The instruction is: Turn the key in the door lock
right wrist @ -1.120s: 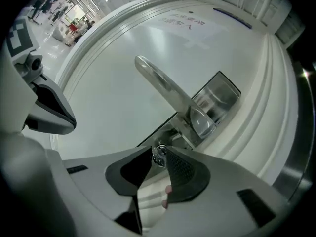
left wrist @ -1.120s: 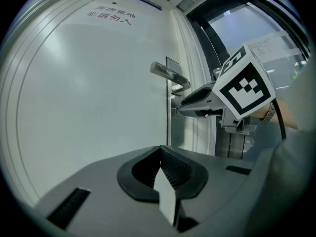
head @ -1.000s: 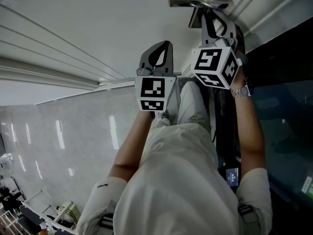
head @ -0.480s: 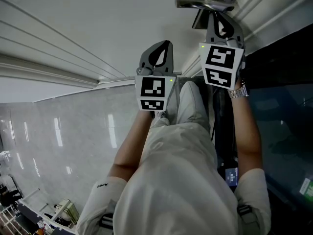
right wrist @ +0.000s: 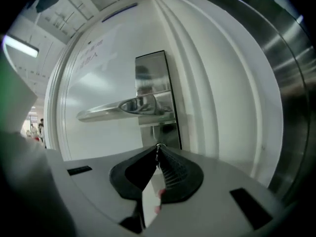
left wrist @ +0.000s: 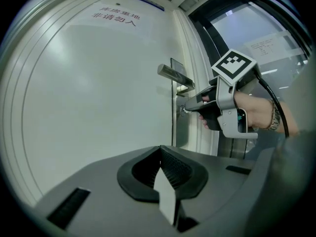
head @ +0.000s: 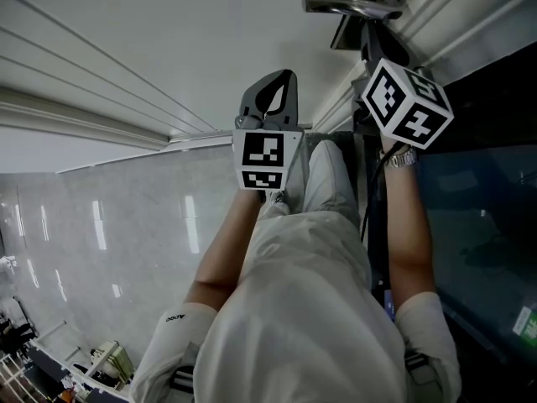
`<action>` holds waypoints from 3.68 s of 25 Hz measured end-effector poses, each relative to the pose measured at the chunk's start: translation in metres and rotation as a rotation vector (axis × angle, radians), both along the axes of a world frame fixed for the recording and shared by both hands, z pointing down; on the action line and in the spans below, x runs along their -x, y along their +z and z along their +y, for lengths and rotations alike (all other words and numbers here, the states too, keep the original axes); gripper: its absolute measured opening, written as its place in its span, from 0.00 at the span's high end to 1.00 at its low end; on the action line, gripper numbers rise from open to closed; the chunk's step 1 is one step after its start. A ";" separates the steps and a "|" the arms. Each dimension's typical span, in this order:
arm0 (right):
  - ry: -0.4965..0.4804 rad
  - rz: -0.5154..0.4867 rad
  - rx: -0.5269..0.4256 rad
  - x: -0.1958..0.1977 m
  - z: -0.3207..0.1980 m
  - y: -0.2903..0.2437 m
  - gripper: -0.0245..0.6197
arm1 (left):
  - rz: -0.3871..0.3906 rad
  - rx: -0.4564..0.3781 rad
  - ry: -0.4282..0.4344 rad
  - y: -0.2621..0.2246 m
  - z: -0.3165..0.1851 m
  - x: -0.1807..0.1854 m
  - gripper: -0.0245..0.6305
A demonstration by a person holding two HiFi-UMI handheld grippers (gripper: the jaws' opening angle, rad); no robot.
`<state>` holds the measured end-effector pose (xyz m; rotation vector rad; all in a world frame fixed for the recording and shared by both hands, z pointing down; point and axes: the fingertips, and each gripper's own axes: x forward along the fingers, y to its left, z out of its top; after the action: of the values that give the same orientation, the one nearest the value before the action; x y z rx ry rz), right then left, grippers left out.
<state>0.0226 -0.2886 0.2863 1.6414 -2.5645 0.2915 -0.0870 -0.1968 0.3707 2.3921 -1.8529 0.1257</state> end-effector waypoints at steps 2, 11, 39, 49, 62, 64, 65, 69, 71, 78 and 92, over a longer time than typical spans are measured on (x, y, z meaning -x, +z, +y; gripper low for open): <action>0.003 -0.079 0.029 -0.002 0.000 0.001 0.93 | -0.007 -0.003 0.009 -0.001 0.001 -0.003 0.95; -0.038 -0.675 0.308 -0.009 -0.003 0.005 0.93 | -0.010 0.001 0.025 0.000 0.003 -0.011 0.95; -0.118 0.401 -0.151 -0.002 0.016 0.007 0.71 | -0.014 -0.001 0.007 0.002 0.001 -0.010 0.95; -0.083 1.228 -0.499 0.009 0.011 0.016 0.71 | -0.010 -0.013 0.013 -0.004 0.003 -0.013 0.95; 0.018 0.951 -0.394 0.008 0.009 0.010 0.79 | -0.001 0.002 -0.022 0.003 0.007 0.003 0.95; 0.017 0.883 -0.363 0.008 0.010 0.008 0.79 | 0.000 0.004 -0.024 0.004 0.008 0.004 0.95; 0.015 0.861 -0.355 0.008 0.010 0.008 0.79 | -0.001 0.006 -0.023 0.004 0.009 0.005 0.95; 0.037 0.795 -0.413 0.008 0.013 0.009 0.79 | -0.004 0.018 -0.020 0.010 0.011 0.006 0.95; 0.079 0.743 -0.468 0.003 0.017 0.010 0.79 | -0.003 0.022 -0.024 0.013 0.009 0.007 0.95; -0.105 0.328 -0.508 0.011 0.075 0.021 0.80 | -0.014 0.050 -0.018 0.013 0.017 0.009 0.95; -0.514 -0.035 -0.006 0.004 0.190 0.151 0.95 | -0.069 0.139 0.166 0.088 0.104 -0.049 0.95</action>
<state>0.0190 -0.0982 0.4372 0.9269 -2.8882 0.2703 -0.0380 -0.0928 0.4584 2.4698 -1.6106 0.3434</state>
